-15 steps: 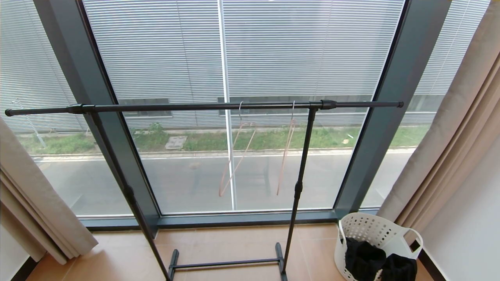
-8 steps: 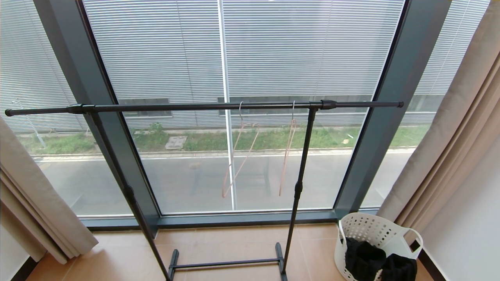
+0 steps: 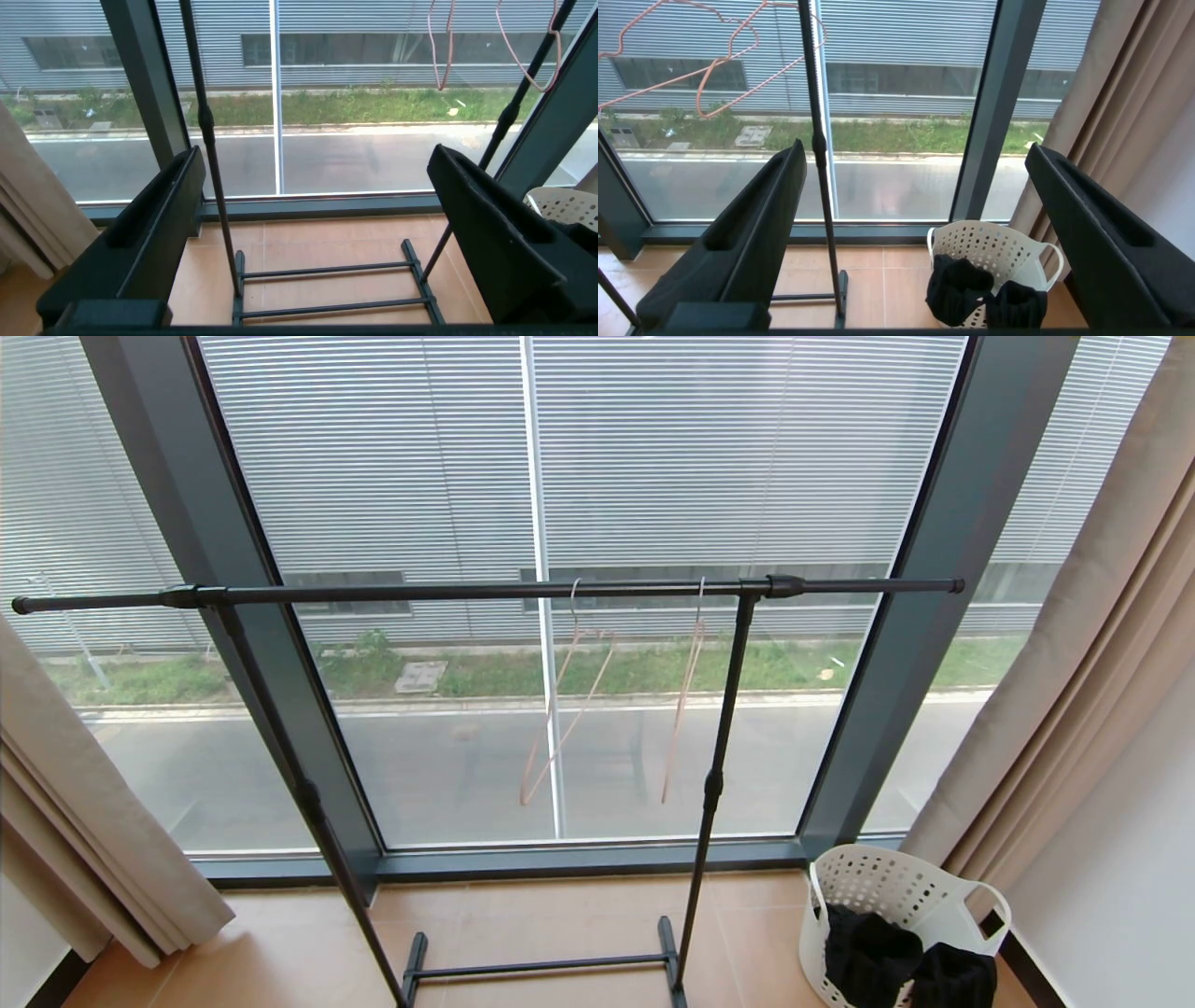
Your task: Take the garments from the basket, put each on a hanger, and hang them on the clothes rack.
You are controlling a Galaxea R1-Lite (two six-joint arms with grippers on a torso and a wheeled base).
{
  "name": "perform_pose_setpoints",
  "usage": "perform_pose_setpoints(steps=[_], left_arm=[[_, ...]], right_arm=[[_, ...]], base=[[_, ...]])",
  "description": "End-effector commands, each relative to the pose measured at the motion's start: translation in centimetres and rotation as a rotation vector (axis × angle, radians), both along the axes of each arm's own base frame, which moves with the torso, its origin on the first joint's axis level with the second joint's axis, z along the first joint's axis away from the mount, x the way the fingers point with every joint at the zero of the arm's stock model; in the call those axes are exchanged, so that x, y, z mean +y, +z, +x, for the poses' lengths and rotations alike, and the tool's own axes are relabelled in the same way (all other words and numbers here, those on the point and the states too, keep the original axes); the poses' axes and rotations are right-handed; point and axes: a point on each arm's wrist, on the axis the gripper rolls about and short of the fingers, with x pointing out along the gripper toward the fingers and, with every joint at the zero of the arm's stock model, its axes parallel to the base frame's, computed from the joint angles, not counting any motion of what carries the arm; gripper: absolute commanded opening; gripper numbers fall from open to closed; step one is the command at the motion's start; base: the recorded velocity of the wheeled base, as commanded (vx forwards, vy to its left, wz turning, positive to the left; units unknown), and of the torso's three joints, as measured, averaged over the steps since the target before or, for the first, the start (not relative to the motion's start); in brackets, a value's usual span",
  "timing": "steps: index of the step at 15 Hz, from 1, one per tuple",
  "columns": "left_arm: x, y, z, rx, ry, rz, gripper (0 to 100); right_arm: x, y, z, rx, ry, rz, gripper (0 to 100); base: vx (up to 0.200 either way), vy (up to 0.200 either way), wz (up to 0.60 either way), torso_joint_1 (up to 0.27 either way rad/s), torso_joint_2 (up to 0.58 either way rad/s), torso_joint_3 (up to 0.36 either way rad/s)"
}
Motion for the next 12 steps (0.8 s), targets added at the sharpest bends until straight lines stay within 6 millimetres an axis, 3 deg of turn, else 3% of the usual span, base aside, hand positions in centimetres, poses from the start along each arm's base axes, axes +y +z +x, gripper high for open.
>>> perform_pose_setpoints(steps=[1, 12], left_arm=[[0.0, 0.01, 0.01, 0.001, 0.0, 0.0, 100], [0.0, 0.01, 0.01, 0.001, 0.0, 0.0, 100]], right_arm=[[0.0, 0.01, 0.01, 0.0, 0.0, 0.0, 100], [0.0, 0.01, 0.01, 0.0, 0.0, 0.001, 100]], base=[[0.0, 0.0, 0.0, 0.0, 0.0, 0.0], [0.0, 0.0, 0.0, 0.0, 0.0, 0.0]])
